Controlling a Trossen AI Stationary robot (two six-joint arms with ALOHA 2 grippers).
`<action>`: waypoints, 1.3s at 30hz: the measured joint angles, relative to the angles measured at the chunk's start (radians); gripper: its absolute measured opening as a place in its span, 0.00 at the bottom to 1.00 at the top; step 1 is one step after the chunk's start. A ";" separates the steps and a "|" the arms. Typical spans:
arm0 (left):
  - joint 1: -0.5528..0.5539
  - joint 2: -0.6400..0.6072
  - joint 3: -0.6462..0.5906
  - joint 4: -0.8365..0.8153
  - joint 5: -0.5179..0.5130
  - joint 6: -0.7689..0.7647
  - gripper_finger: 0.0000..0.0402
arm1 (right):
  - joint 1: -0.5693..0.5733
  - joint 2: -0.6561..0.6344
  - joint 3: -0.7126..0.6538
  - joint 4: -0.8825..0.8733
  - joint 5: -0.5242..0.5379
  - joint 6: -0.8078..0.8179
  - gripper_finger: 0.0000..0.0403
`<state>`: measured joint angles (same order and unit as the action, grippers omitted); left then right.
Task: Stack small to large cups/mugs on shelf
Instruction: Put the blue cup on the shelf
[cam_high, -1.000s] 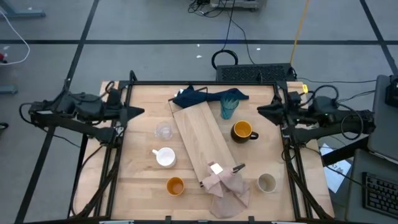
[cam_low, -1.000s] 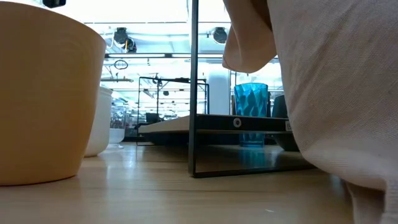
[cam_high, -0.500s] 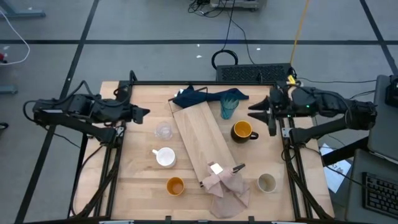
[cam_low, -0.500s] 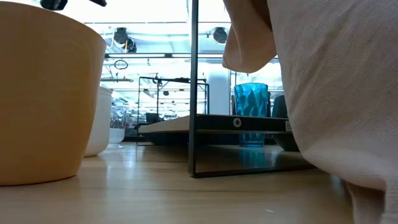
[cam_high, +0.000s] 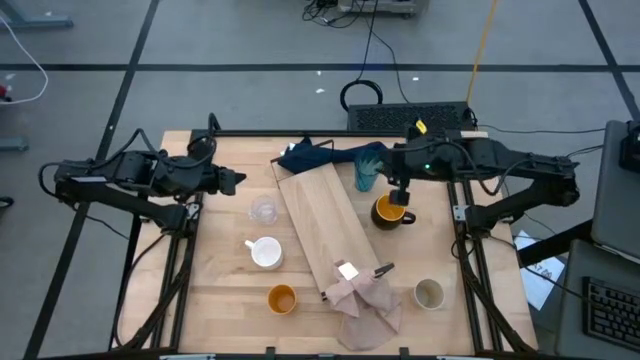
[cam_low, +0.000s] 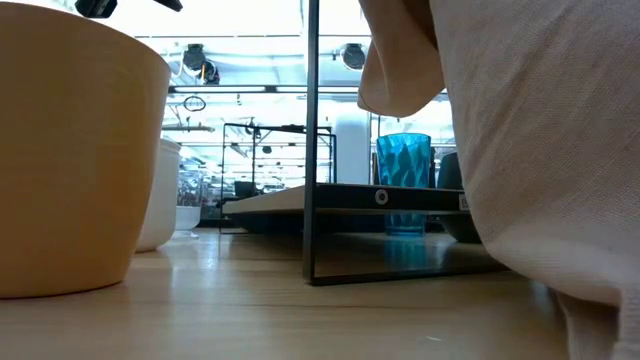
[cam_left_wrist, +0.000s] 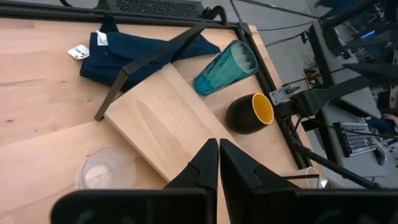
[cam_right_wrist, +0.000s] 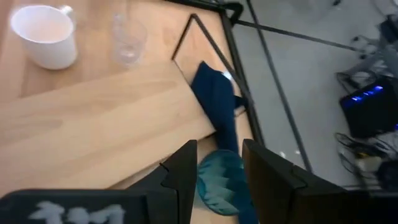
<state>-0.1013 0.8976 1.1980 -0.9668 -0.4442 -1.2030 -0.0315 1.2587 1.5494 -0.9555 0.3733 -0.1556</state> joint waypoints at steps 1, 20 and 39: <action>0.000 0.001 0.000 0.000 0.003 0.000 0.04 | 0.000 0.001 0.000 -0.003 0.015 0.002 0.30; 0.000 0.000 0.000 0.002 0.004 0.000 0.04 | -0.212 0.117 0.000 -0.198 -0.344 0.121 0.30; 0.000 0.006 -0.001 0.003 0.017 0.005 0.04 | -0.306 0.260 0.000 -0.239 -0.481 -0.068 0.30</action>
<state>-0.1013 0.9041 1.1974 -0.9636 -0.4277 -1.1978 -0.3370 1.5189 1.5490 -1.1950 -0.1073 -0.2239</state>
